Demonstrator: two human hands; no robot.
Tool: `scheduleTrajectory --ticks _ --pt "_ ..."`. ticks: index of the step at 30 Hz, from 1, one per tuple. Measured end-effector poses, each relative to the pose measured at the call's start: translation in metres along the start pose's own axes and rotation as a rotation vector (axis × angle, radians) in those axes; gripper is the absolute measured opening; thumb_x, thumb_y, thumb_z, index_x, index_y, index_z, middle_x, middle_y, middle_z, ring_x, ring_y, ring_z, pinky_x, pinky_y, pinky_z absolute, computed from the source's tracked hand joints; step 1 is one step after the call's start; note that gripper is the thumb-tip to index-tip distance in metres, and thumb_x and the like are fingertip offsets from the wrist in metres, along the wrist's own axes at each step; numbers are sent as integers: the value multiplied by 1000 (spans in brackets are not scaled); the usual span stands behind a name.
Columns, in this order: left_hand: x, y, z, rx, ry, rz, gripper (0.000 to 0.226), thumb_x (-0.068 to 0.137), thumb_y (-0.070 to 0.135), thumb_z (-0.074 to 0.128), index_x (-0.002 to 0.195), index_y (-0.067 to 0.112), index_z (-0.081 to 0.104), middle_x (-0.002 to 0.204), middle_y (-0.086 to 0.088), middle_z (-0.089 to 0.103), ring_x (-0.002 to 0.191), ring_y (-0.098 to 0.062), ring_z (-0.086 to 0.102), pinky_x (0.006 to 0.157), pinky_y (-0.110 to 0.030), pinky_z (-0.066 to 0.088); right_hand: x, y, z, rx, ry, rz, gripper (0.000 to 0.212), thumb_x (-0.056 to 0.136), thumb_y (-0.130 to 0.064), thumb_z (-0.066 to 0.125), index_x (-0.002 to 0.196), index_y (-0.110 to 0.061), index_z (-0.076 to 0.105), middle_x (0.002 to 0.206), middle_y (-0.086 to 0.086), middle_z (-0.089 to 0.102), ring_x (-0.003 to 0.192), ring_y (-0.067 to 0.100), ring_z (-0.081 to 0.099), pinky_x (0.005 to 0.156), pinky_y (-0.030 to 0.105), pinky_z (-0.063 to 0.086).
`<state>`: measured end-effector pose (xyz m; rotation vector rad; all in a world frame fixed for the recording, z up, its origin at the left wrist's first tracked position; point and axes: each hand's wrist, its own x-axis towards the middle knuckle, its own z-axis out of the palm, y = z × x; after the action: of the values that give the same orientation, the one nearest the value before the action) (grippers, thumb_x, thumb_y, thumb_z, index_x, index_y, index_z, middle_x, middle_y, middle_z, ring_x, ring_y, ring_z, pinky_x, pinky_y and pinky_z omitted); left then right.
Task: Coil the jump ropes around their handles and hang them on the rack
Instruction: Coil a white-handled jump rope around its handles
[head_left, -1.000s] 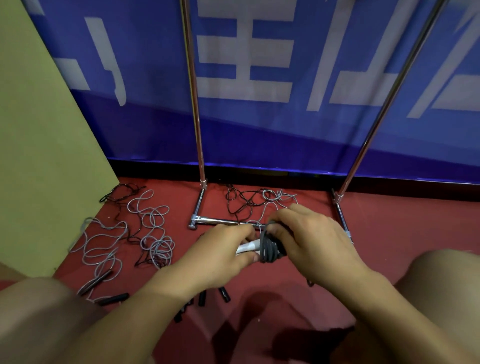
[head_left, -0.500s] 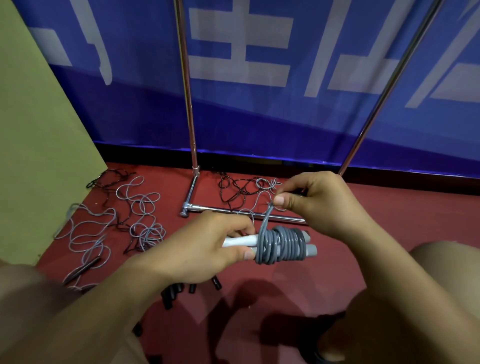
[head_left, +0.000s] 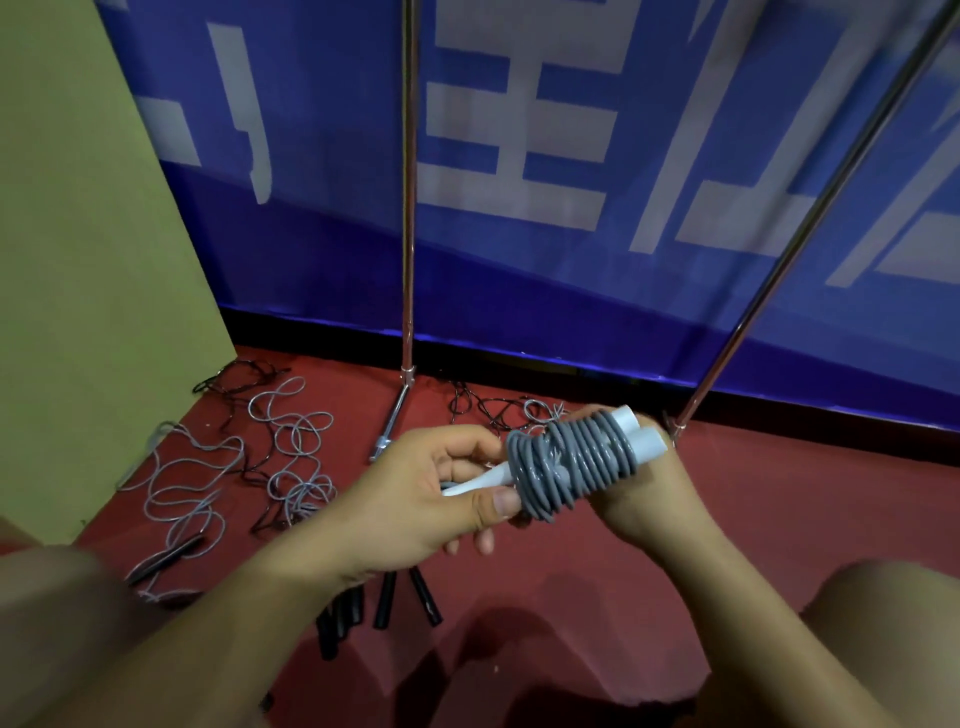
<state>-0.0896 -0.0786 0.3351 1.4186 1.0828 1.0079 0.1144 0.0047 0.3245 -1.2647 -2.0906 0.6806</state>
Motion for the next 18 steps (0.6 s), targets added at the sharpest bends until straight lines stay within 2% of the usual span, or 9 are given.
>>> scheduleTrajectory --ticks 2,4,5,7,8,11,13,16,18 --pt "4 -2 1 -47 97 0 21 80 22 73 97 12 64 69 -2 71 55 -15 64 46 -22 45 -4 -7 5 -29 -8 16 16 80 -13 63 65 -11 60 61 0 62 58 7 56 57 33 45" --pt "7 -3 1 -72 173 -17 20 81 20 74 94 8 64 65 -3 70 53 -15 63 46 -23 44 -11 -19 12 -13 -103 62 26 84 -18 68 60 -18 59 58 -1 63 56 5 56 56 23 43" --pt "8 -5 1 -66 204 -30 18 84 17 75 93 6 64 64 -3 70 53 -15 62 47 -24 44 -15 -23 16 -74 -143 26 30 87 -27 68 59 -24 57 58 -2 63 59 5 58 56 21 41" --pt "10 -7 1 -28 272 -78 13 89 13 74 90 5 64 63 -3 70 54 -15 63 49 -24 44 -21 -25 19 -128 -174 -43 31 90 -45 62 64 -31 53 63 -3 63 62 12 57 58 27 42" --pt "10 -8 1 -6 304 -106 11 89 13 73 88 6 64 64 -3 70 55 -14 63 49 -23 44 -22 -25 20 -156 -175 -55 30 92 -48 59 67 -32 51 63 -5 62 61 13 54 59 31 42" --pt "11 -7 1 68 356 -141 12 88 13 74 83 10 63 65 -5 72 54 -14 65 47 -20 43 -24 -24 22 -213 -202 -75 26 94 -45 56 74 -31 47 62 -8 52 61 15 46 58 34 38" --pt "10 -9 0 179 407 -138 15 86 15 76 79 15 63 66 -3 73 54 -13 65 48 -21 46 -27 -27 24 -193 -218 -101 22 96 -42 52 79 -29 47 66 -8 53 66 19 52 60 36 41" --pt "8 -13 -1 384 502 -112 20 80 26 82 74 24 63 66 6 72 59 -14 69 58 -33 53 -29 -25 25 -217 -229 -109 16 97 -35 46 88 -24 52 76 -6 59 75 21 56 62 36 40" --pt "7 -15 0 435 515 -102 21 79 31 82 73 26 62 67 8 72 60 -13 68 62 -38 56 -31 -24 26 -235 -248 -117 10 96 -29 45 93 -24 52 84 -5 61 79 21 56 64 36 41"
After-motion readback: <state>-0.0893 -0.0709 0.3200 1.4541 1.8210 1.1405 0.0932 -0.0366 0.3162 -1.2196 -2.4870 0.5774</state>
